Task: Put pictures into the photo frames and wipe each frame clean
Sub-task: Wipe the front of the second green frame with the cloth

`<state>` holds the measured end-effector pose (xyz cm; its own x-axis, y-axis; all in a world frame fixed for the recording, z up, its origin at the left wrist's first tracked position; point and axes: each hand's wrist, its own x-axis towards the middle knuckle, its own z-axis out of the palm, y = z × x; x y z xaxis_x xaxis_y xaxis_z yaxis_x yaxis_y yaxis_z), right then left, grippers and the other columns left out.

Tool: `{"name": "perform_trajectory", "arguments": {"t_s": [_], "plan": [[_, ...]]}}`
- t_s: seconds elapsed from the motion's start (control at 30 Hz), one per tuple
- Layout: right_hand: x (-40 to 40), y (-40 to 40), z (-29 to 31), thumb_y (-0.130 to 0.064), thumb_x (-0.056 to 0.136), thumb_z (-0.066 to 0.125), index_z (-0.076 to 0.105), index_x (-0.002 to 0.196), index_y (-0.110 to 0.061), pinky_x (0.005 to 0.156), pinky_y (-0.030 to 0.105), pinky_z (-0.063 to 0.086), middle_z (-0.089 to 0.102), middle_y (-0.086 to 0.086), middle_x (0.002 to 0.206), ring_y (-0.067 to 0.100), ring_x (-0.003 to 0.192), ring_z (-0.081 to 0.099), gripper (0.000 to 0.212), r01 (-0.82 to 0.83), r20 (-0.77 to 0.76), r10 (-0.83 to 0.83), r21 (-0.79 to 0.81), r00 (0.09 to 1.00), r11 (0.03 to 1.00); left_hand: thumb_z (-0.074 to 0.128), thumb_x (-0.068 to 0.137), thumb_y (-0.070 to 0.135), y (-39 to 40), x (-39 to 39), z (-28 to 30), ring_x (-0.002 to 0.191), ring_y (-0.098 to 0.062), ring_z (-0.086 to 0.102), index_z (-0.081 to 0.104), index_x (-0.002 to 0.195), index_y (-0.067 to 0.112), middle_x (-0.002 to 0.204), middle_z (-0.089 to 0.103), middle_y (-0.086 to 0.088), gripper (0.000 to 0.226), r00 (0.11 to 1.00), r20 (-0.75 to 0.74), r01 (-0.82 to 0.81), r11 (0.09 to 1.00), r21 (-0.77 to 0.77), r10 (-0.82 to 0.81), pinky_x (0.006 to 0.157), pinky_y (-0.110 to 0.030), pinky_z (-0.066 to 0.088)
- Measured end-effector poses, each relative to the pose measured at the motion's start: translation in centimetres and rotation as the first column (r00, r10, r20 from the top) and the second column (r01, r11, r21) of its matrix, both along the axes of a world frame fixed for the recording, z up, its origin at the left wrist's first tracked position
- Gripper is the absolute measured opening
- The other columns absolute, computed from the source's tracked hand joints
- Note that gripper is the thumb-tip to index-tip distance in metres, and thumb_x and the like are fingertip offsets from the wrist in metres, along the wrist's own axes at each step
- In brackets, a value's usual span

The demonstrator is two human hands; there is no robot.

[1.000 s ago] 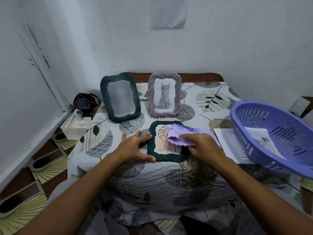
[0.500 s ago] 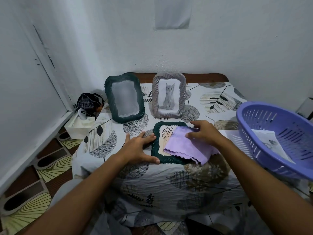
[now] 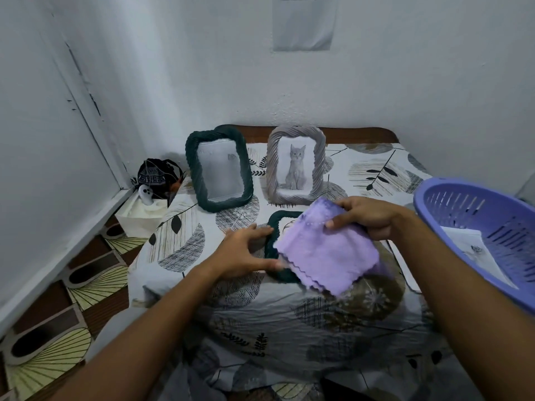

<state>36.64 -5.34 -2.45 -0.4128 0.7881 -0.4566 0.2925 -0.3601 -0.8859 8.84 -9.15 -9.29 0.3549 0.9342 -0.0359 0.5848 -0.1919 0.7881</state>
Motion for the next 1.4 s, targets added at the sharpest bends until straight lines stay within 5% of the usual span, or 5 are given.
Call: {"name": "perform_trajectory", "arguments": {"t_s": [0.23, 0.47, 1.07, 1.2, 1.4], "plan": [[-3.2, -0.3, -0.1, -0.017, 0.036, 0.097, 0.063, 0.101, 0.002, 0.066, 0.036, 0.058, 0.071, 0.019, 0.095, 0.029, 0.085, 0.071, 0.076, 0.071, -0.428, -0.061, 0.009, 0.902, 0.997, 0.059, 0.077, 0.053, -1.0, 1.4, 3.0, 0.097, -0.024, 0.066, 0.063, 0.113, 0.019, 0.107, 0.071, -0.005, 0.049, 0.632, 0.719, -0.060, 0.943, -0.329, 0.291, 0.082, -0.041, 0.055], [-9.0, -0.5, -2.2, -0.008, 0.074, 0.071, 0.058, 0.117, 0.004, 0.079, 0.040, 0.058, 0.067, 0.023, 0.110, 0.030, 0.095, 0.068, 0.046, 0.156, -0.574, -0.240, -0.193, 0.783, 0.969, 0.069, 0.073, 0.025, -0.2, -1.2, 2.7, 0.094, -0.028, 0.066, 0.066, 0.108, -0.002, 0.110, 0.068, -0.019, 0.044, 0.401, 0.751, 0.097, 0.790, -0.605, 0.525, 0.084, -0.046, 0.055], [-19.3, 1.0, -6.9, 0.016, 0.080, 0.061, 0.054, 0.129, -0.010, 0.070, 0.044, 0.057, 0.066, 0.019, 0.115, 0.034, 0.092, 0.066, 0.056, 0.108, -0.235, -0.139, -0.139, 0.962, 0.984, 0.077, 0.075, 0.003, 4.0, -14.0, 1.4, 0.103, -0.038, 0.064, 0.059, 0.118, -0.008, 0.114, 0.065, -0.026, 0.048, 0.721, 0.316, -0.384, 0.736, -0.558, 0.616, 0.093, -0.053, 0.050], [-18.8, 0.4, -6.4, 0.011, 0.077, 0.068, 0.061, 0.112, -0.006, 0.060, 0.035, 0.054, 0.068, 0.013, 0.094, 0.028, 0.074, 0.064, 0.040, 0.139, -0.030, -0.138, 0.020, 0.990, 0.990, 0.086, 0.067, 0.014, 4.0, -14.1, 0.9, 0.065, -0.027, 0.057, 0.048, 0.128, -0.006, 0.093, 0.064, -0.024, 0.074, 0.786, 0.186, -0.426, 0.735, -0.527, 0.589, 0.049, -0.032, 0.051], [-18.7, 0.2, -4.4, -0.010, 0.084, 0.068, 0.063, 0.090, 0.005, 0.048, 0.032, 0.052, 0.061, 0.015, 0.070, 0.023, 0.053, 0.058, 0.016, 0.064, 0.266, -0.136, 0.264, 0.954, 0.962, 0.074, 0.082, 0.036, 4.0, -12.8, 3.6, 0.047, -0.024, 0.059, 0.065, 0.095, -0.007, 0.070, 0.063, -0.018, 0.046, 0.832, -0.153, -0.554, 0.797, -0.239, 0.533, 0.045, -0.026, 0.050]]}}
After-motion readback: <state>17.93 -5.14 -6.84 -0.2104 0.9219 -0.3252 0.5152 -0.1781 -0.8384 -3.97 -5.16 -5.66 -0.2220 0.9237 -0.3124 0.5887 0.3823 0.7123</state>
